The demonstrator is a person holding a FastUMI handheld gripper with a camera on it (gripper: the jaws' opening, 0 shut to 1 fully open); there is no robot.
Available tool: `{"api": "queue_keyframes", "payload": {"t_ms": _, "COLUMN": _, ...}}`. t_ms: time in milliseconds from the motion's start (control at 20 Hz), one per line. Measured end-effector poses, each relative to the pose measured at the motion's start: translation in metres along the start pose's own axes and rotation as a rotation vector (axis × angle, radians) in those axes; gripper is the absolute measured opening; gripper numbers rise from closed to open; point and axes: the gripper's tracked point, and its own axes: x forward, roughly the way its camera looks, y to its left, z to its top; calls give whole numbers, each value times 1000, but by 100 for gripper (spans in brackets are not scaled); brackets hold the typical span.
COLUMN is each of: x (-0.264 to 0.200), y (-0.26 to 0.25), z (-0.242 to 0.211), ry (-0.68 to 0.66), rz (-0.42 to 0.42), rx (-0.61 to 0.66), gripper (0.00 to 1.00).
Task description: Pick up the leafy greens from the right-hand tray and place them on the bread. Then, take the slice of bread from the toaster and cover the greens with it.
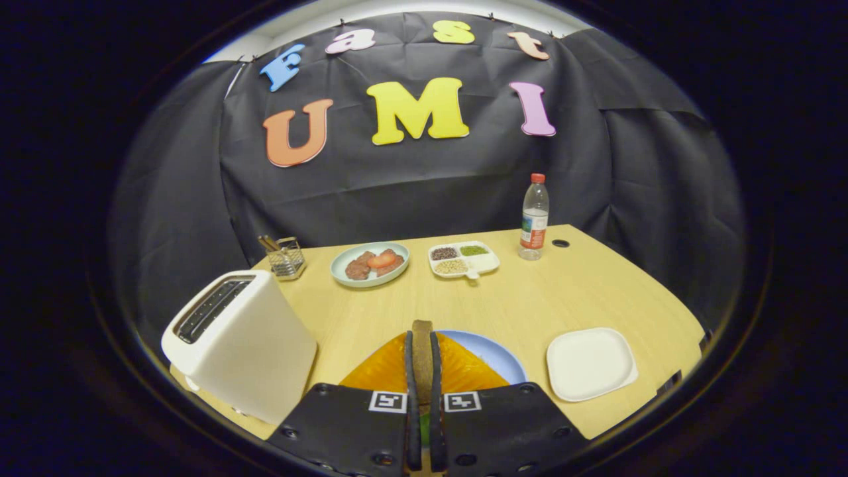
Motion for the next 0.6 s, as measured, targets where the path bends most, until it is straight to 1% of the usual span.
{"api": "queue_keyframes", "payload": {"t_ms": 250, "x": 12, "y": -28, "z": -14, "ry": 29, "rz": -22, "rx": -5, "gripper": 6}}
{"api": "queue_keyframes", "payload": {"t_ms": 550, "x": 29, "y": -55, "z": -44, "ry": 112, "rz": -23, "rx": 2, "gripper": 6}}
{"api": "queue_keyframes", "payload": {"t_ms": 600, "x": 30, "y": -56, "z": -46, "ry": 117, "rz": -17, "rx": 5, "gripper": 8}}
